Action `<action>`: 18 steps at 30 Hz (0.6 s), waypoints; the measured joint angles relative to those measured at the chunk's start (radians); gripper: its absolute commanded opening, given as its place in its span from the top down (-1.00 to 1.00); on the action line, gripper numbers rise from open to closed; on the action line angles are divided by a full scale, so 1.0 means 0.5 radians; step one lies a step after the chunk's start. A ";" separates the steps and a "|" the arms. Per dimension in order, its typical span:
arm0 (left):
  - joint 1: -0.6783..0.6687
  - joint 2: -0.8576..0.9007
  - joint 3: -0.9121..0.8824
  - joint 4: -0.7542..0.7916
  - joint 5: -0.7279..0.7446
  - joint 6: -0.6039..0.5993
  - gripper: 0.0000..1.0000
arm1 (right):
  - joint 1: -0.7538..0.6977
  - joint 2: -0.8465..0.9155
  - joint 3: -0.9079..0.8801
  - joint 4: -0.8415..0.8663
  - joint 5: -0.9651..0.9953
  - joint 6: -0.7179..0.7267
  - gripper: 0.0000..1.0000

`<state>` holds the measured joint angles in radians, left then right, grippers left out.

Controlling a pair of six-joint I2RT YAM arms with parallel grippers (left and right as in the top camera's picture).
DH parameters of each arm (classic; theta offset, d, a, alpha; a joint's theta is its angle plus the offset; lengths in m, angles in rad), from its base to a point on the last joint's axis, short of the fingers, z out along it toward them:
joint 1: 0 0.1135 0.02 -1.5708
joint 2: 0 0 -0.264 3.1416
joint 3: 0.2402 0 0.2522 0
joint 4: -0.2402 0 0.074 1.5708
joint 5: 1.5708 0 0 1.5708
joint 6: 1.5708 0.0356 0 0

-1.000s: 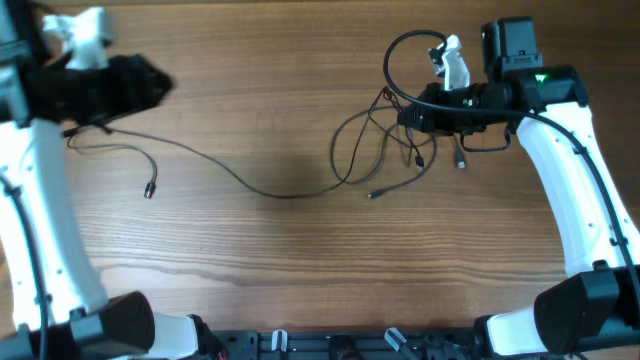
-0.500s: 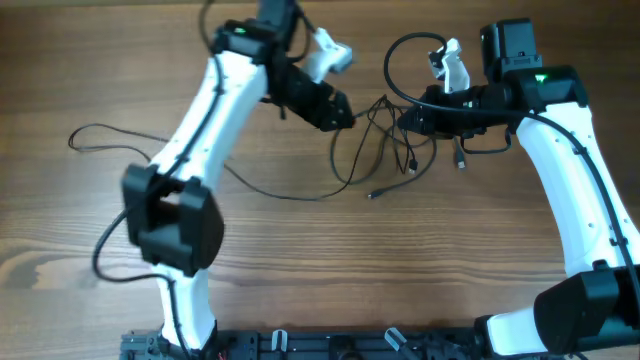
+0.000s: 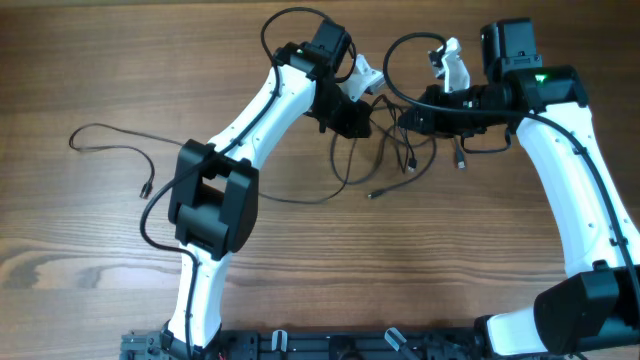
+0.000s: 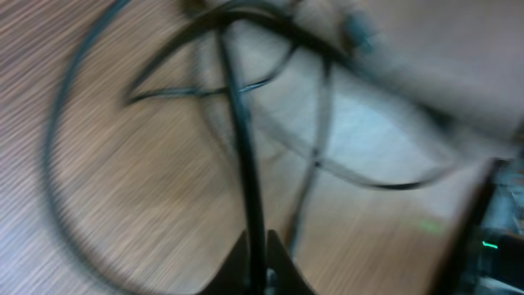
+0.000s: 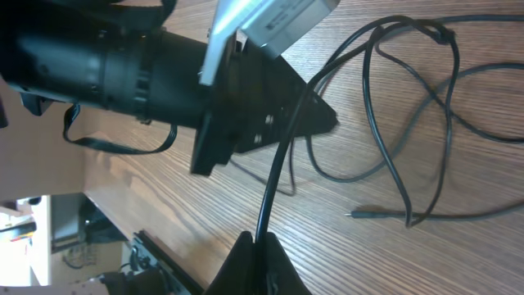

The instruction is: Untangle cables

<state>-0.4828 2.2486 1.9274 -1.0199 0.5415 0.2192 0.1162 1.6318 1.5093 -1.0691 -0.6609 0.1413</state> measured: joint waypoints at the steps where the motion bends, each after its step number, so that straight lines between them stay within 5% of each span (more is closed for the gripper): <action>1: 0.005 0.002 -0.001 -0.010 -0.076 -0.035 0.92 | 0.000 0.000 0.000 -0.001 0.023 0.000 0.91; 8: 0.458 -0.436 -0.016 -0.037 -0.532 -0.214 0.92 | 0.000 0.000 0.000 0.027 0.159 0.031 0.91; 14: 1.284 -1.195 0.010 0.432 -0.874 -0.346 0.92 | 0.000 0.000 0.000 0.031 0.174 0.031 0.91; 18: 1.799 -1.265 0.021 0.760 -0.977 -0.581 0.92 | 0.000 0.000 0.000 0.018 0.180 0.033 0.91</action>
<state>0.4168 1.6161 1.9377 -0.6399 0.0528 -0.0715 0.1162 1.6318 1.5093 -1.0599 -0.5709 0.1577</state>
